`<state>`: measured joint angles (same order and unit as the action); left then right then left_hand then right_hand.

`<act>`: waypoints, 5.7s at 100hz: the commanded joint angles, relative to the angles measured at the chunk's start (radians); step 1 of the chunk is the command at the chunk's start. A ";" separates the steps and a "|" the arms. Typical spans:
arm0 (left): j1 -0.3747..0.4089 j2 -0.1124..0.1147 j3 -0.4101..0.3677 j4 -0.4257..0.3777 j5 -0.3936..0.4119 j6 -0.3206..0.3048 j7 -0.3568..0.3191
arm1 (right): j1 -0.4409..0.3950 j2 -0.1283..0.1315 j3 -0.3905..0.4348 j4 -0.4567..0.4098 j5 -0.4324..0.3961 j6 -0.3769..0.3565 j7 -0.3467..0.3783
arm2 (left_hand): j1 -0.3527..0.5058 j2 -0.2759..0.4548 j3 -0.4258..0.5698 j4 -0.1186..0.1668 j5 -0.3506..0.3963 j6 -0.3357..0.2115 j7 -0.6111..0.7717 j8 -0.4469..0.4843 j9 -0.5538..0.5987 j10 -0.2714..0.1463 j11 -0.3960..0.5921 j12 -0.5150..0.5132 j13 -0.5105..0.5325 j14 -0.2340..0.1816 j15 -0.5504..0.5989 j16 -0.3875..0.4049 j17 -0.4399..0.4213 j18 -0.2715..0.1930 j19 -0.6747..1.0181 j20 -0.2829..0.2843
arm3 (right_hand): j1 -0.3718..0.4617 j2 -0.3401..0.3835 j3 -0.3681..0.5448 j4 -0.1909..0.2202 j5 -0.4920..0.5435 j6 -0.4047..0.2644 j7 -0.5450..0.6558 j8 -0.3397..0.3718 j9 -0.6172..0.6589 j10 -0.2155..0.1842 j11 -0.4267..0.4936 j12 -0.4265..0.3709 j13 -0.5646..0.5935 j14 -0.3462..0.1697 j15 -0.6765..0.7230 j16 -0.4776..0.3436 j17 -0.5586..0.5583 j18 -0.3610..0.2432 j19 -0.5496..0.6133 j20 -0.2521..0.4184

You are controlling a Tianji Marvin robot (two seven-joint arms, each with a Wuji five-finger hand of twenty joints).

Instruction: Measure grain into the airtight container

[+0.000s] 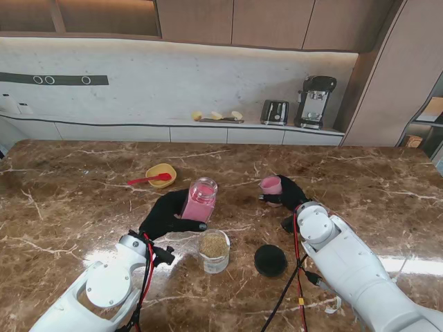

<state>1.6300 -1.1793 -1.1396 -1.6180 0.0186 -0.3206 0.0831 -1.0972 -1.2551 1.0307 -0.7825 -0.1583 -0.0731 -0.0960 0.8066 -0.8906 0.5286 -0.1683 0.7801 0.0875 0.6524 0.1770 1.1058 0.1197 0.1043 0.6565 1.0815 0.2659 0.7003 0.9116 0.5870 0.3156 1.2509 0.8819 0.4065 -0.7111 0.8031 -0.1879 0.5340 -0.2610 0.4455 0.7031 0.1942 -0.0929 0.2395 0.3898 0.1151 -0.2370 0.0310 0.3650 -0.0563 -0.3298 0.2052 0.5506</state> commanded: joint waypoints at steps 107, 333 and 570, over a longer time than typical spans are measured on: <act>-0.010 -0.004 0.012 0.023 -0.003 -0.015 0.008 | -0.139 0.062 0.137 -0.155 -0.065 0.049 0.044 | 0.190 0.309 0.183 0.036 0.190 -0.231 0.252 0.032 0.095 -0.061 0.096 0.039 0.022 -0.050 0.036 0.010 -0.010 -0.045 0.038 0.024 | 0.004 0.096 -0.240 0.100 -0.287 0.239 -0.345 -0.101 -0.047 0.027 -0.109 0.003 -0.027 0.073 0.003 0.007 -0.002 0.251 0.045 0.006; 0.021 0.004 -0.003 -0.004 0.024 -0.052 0.008 | -0.648 0.212 0.591 -0.871 -0.539 -0.128 0.358 | 0.188 0.310 0.183 0.035 0.193 -0.237 0.247 0.022 0.096 -0.074 0.096 0.040 0.017 -0.049 0.035 0.010 -0.019 -0.037 0.040 0.031 | 0.083 -0.192 0.335 0.035 -0.194 0.143 -0.349 -0.181 0.086 0.064 -0.052 -0.074 0.115 0.226 0.130 -0.073 0.070 0.406 0.296 0.132; 0.018 -0.005 -0.010 0.052 -0.006 -0.072 0.022 | -0.452 0.252 0.351 -0.529 -0.879 -0.123 0.270 | 0.189 0.313 0.182 0.035 0.188 -0.226 0.250 0.022 0.096 -0.068 0.097 0.042 0.017 -0.049 0.036 0.012 -0.019 -0.035 0.036 0.032 | 0.041 -0.291 0.379 -0.004 -0.038 0.135 0.026 0.132 0.427 -0.002 0.330 0.233 0.721 0.168 0.589 0.200 0.757 0.401 0.967 -0.020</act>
<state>1.6451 -1.1810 -1.1527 -1.5704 0.0133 -0.3894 0.1026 -1.5303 -0.9994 1.3962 -1.3564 -1.0288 -0.1993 0.1778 0.8066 -0.8905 0.5283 -0.1683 0.7801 0.0875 0.6524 0.1770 1.1058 0.1196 0.1044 0.6568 1.0815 0.2658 0.7003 0.9134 0.5838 0.3156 1.2514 0.8826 0.4605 -0.9530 1.1442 -0.1513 0.5048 -0.1385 0.4253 0.8036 0.5862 -0.0780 0.5227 0.5893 0.8403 -0.0731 0.6633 0.5660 0.6721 0.0846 1.1522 0.5387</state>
